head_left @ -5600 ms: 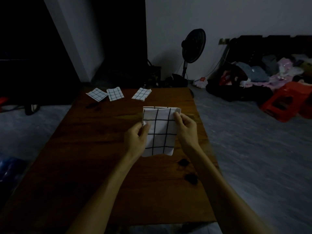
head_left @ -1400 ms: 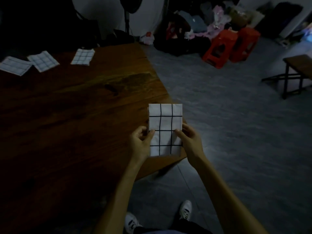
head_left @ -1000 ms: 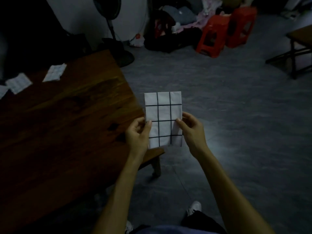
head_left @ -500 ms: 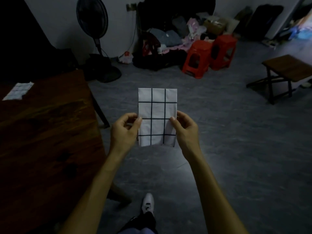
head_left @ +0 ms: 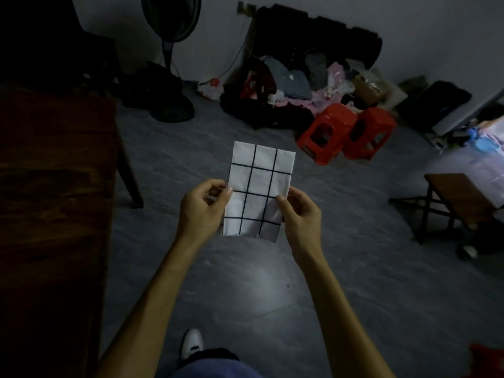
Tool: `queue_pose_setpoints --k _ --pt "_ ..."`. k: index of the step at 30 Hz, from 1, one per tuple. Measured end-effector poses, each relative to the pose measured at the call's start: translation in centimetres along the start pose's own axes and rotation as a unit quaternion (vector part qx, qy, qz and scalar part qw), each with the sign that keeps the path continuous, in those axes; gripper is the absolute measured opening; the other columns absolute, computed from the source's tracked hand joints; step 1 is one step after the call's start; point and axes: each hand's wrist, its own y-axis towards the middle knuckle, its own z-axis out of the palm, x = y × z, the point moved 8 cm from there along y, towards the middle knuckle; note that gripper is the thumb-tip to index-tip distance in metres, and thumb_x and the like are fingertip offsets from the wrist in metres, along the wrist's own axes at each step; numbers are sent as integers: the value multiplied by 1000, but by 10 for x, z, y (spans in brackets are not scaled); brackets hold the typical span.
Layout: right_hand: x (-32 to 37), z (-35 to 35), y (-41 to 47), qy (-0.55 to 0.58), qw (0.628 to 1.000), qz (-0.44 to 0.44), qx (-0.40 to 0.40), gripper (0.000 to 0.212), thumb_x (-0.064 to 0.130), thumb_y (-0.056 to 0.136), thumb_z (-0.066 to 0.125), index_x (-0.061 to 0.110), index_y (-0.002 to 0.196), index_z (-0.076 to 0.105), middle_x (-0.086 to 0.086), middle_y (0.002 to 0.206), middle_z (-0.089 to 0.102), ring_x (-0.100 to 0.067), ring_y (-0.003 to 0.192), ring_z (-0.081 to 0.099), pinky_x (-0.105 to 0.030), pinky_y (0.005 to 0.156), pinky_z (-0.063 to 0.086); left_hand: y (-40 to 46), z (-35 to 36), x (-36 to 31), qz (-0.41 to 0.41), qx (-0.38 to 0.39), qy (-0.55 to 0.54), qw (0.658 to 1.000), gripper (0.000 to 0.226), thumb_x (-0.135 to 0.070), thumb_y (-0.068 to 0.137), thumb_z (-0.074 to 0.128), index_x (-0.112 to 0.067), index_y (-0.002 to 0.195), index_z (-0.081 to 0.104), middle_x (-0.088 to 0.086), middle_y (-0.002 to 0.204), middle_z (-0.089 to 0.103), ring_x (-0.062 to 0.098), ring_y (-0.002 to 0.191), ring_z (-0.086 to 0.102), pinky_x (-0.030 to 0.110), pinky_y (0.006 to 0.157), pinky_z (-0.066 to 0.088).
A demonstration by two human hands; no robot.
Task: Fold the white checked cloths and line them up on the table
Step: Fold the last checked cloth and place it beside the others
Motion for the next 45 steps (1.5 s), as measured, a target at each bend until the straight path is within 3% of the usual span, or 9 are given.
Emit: queue_pose_setpoints --k 12,17,19,23,28,32,36,40,45 --pt "-25 86 226 33 994 -6 101 22 12 92 60 12 113 65 3 102 72 -10 95 68 -26 81 55 186 21 35 -37 -90 50 994 14 -19 86 66 -24 98 60 -9 88 64 7 83 62 15 70 51" --pt "-31 109 349 69 986 9 151 22 13 92 60 12 113 65 3 101 71 -6 91 67 -18 75 52 285 63 46 -45 -139 62 987 15 -17 85 67 -20 99 61 9 92 67 21 85 65 28 73 53" --pt "-24 119 395 71 982 18 175 21 15 92 60 14 112 66 4 98 72 -4 88 67 -15 71 51 321 75 39 -46 -157 77 984 12 -16 86 66 -25 93 61 9 90 67 22 84 65 31 73 53" --pt "-2 148 474 79 973 15 216 20 14 92 59 15 111 66 6 93 72 -1 82 66 -13 67 50 384 79 21 -48 -200 95 974 14 -18 87 65 -18 101 63 5 92 67 17 86 65 31 75 53" --pt "8 221 549 86 957 23 277 20 12 92 59 14 110 67 7 88 72 0 80 66 -12 66 49 458 54 25 -59 -255 112 959 12 -18 89 63 -20 101 63 -8 93 67 7 89 64 18 75 52" --pt "-2 297 597 86 942 33 323 20 10 92 58 10 111 66 2 90 74 -9 85 69 -17 70 52 519 19 56 -70 -295 119 946 17 -17 89 62 -13 105 65 -8 96 67 2 89 62 5 72 46" --pt "-7 383 639 64 935 37 347 20 10 92 58 11 111 67 0 90 75 -13 87 70 -21 73 54 583 -28 82 -62 -323 95 939 13 -14 89 62 -21 100 63 -15 92 64 -8 83 60 3 70 44" --pt "6 468 679 30 924 26 380 20 12 92 60 14 110 67 -5 92 74 -18 91 69 -32 82 56 645 -82 104 -92 -352 86 927 16 -18 89 62 -18 105 64 -12 95 63 -1 87 59 2 69 44" --pt "34 575 719 38 902 2 430 20 9 91 61 13 109 67 -14 86 67 -15 81 65 -26 76 56 711 -152 103 -87 -397 92 909 18 -16 89 62 -18 107 62 -15 92 60 -6 84 57 1 69 43"
